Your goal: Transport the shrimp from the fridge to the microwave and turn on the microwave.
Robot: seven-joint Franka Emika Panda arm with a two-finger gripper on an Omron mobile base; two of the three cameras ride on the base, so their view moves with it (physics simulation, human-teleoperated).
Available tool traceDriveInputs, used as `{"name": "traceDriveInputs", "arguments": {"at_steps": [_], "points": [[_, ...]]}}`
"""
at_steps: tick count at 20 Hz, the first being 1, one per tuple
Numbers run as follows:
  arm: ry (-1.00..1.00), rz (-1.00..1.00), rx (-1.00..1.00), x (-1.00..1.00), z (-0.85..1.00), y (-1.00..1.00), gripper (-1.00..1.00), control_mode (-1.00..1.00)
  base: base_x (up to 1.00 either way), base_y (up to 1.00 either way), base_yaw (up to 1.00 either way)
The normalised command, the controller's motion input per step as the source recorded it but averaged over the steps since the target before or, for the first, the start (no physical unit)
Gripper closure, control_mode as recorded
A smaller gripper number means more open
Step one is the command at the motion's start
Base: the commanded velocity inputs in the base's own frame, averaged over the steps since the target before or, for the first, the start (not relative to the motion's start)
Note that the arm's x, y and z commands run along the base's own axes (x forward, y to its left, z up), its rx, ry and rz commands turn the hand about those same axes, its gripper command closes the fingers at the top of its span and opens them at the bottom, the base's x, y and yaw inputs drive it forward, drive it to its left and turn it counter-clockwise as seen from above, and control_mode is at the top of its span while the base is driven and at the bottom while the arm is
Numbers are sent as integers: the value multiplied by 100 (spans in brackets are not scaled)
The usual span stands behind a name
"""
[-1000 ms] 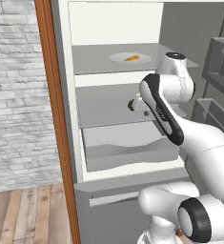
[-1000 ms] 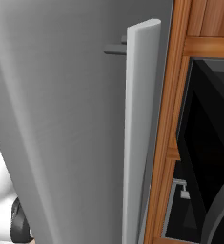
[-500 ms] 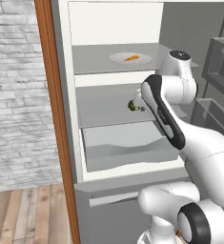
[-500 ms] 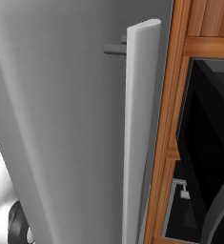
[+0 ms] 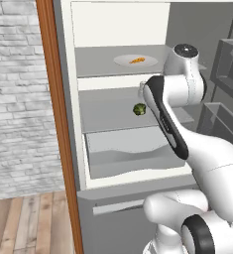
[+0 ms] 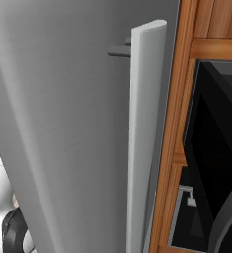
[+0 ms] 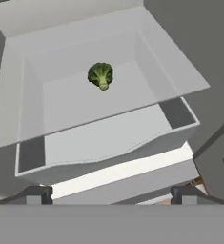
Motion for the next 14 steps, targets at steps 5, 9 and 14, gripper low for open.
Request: {"name": "traceDriveInputs", "arguments": {"at_steps": [5,9,14], "points": [[-6,-26,0,0,42,0,-100,-100,0,0,0],[-2,-19,-1,0,39,0,-100,-100,0,0,0],[-1,-9,-7,1,14,0,-100,-100,0,0,0]]}}
